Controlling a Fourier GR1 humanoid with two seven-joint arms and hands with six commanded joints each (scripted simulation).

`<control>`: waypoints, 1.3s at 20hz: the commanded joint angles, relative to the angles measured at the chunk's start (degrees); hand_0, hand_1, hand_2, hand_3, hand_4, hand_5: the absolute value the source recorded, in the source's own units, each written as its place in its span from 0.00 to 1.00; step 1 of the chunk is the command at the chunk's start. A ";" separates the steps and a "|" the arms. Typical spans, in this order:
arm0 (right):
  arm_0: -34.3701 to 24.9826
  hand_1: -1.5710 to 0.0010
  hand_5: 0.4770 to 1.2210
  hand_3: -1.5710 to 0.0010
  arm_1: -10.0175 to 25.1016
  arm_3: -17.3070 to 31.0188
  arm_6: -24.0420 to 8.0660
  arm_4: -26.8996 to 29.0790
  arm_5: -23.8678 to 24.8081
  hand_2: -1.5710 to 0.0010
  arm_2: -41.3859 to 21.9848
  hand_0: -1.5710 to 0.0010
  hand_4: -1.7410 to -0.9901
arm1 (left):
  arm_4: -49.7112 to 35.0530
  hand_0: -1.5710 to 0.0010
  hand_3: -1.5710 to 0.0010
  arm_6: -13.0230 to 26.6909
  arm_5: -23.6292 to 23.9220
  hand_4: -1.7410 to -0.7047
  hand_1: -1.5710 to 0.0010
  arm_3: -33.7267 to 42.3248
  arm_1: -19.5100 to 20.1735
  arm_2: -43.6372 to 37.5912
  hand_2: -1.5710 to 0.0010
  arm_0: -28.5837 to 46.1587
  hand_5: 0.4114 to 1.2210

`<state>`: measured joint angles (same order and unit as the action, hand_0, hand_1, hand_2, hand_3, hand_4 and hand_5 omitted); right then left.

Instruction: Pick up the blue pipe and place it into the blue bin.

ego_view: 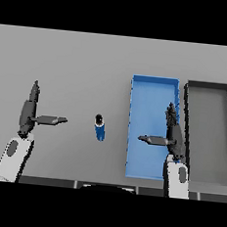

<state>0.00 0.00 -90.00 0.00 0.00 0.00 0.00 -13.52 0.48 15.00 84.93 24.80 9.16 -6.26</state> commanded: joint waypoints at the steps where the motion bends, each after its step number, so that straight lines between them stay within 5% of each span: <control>1: -0.10 1.00 0.19 1.00 0.02 0.06 -0.07 0.04 0.05 1.00 0.05 1.00 0.69 | 0.01 1.00 1.00 -0.19 0.03 0.64 1.00 -0.05 -0.04 -0.02 1.00 -0.09 0.22; 6: -0.70 1.00 0.19 1.00 0.55 0.42 -0.29 0.41 -0.25 1.00 0.51 1.00 0.69 | 0.37 1.00 1.00 -0.03 0.20 0.64 1.00 -0.75 -0.41 0.23 1.00 -0.79 0.22; 8: 2.08 1.00 0.19 1.00 5.12 -2.50 3.84 -4.11 -3.16 1.00 -2.76 1.00 0.69 | -0.60 1.00 1.00 -3.98 -12.94 0.64 1.00 0.21 7.32 3.03 1.00 -0.33 0.22; 11: 4.11 1.00 0.19 1.00 6.21 -5.16 4.45 -7.31 -3.78 1.00 -5.43 1.00 0.69 | -1.51 1.00 1.00 -4.50 -19.04 0.64 1.00 -0.18 10.63 3.88 1.00 -1.05 0.22; 15: 4.57 1.00 0.17 1.00 6.66 -6.06 2.01 -9.58 -2.45 1.00 -5.97 1.00 0.74 | -2.77 1.00 1.00 -5.54 -21.72 0.63 1.00 1.05 11.66 4.25 1.00 -0.08 0.24; 20: 3.88 1.00 0.18 1.00 7.51 -6.14 3.77 -9.37 -3.21 1.00 -5.92 1.00 0.72 | -3.10 1.00 1.00 -7.30 -28.07 0.62 1.00 5.54 12.91 8.23 1.00 2.13 0.18; 26: 4.00 1.00 0.18 1.00 6.97 -6.33 2.75 -10.44 -2.73 1.00 -6.66 1.00 0.70 | 0.67 1.00 1.00 -4.78 -29.42 0.55 1.00 10.04 9.15 15.36 1.00 2.91 0.09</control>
<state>3.99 6.96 -96.33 2.68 -10.44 -2.74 -6.67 -12.83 -4.26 -14.45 94.98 33.89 24.55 -3.37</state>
